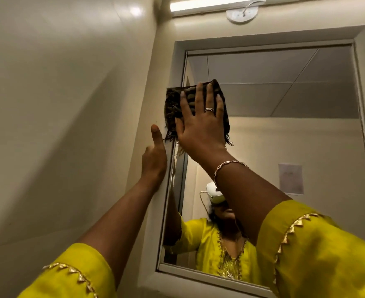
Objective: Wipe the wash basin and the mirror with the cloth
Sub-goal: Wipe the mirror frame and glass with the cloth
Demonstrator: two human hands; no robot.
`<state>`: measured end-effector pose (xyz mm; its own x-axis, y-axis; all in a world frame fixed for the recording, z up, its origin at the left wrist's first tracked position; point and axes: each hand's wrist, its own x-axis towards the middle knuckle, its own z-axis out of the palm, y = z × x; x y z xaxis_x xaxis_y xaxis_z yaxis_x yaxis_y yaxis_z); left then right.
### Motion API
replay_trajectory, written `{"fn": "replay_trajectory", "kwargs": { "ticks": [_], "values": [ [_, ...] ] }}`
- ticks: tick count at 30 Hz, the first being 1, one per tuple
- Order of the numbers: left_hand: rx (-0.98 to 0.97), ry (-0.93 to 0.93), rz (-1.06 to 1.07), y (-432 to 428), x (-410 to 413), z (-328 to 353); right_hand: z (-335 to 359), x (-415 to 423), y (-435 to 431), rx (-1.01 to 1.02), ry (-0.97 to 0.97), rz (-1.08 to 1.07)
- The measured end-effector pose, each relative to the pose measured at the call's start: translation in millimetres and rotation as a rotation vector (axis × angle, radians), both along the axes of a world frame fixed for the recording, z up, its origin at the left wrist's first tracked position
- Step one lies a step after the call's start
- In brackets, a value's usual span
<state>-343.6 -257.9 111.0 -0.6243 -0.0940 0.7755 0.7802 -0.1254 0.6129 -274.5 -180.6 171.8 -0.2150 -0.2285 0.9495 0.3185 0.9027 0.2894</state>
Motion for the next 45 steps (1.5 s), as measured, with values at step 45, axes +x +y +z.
{"fn": "replay_trajectory", "kwargs": {
  "ticks": [45],
  "values": [
    [0.029,-0.078,0.010,1.3,14.5,-2.6,-40.4,73.5,111.5,-0.422,0.418,-0.091]
  ]
}}
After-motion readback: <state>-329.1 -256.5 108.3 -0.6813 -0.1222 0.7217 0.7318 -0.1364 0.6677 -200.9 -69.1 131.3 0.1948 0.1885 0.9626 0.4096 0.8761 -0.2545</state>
